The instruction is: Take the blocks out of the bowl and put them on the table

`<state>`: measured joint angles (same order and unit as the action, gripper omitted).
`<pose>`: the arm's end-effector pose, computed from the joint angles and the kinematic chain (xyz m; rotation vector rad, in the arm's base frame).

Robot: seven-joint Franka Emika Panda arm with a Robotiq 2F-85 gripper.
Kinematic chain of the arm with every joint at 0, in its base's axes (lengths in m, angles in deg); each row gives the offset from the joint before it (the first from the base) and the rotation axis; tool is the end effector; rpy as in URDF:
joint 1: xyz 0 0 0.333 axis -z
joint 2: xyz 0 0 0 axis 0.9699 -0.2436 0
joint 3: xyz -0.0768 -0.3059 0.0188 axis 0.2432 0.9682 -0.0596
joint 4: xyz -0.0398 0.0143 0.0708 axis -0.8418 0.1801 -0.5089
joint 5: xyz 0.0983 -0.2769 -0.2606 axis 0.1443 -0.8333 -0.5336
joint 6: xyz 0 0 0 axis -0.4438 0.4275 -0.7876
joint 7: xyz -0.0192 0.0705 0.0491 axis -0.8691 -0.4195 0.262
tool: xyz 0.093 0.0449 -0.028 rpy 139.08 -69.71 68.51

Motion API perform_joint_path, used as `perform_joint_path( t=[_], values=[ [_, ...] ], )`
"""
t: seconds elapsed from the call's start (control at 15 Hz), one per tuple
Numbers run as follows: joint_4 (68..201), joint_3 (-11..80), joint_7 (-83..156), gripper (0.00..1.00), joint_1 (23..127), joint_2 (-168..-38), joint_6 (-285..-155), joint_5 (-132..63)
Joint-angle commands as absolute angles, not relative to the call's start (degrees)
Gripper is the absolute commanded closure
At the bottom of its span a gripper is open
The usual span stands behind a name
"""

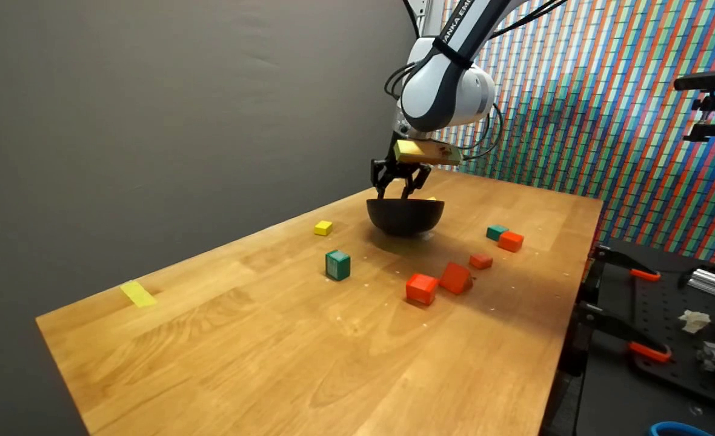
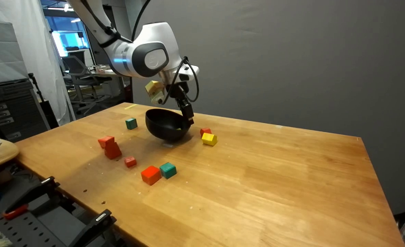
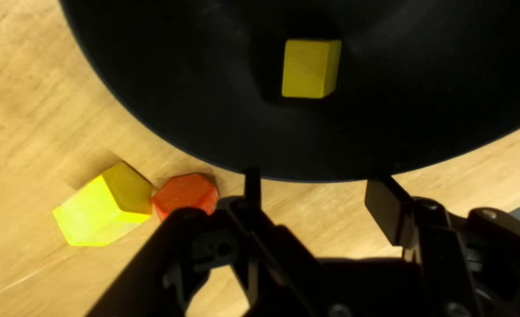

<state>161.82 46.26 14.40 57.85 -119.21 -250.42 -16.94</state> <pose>0.6040 0.0137 0.1824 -2.9512 0.9185 -0.4098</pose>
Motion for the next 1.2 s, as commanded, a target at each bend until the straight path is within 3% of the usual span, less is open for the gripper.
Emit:
perform_joint_path(
  t=[0.0, 0.2, 0.47, 0.6, 0.67, 1.13],
  values=[
    [160.4, 45.3, 12.2, 0.31, 58.5, -118.3, -249.4, -20.8],
    [161.8, 47.5, 10.4, 0.33, 55.9, -115.4, -248.9, -24.4],
    [163.5, 51.0, 5.2, 0.30, 52.6, -112.3, -246.1, -30.3],
    [164.3, 51.2, 2.0, 0.23, 52.2, -110.4, -241.8, -33.0],
    [164.9, 50.4, 1.0, 0.15, 52.7, -109.3, -239.6, -34.2],
    [167.0, 40.2, 2.9, 0.29, 60.5, -106.8, -232.1, -32.6]
  ],
)
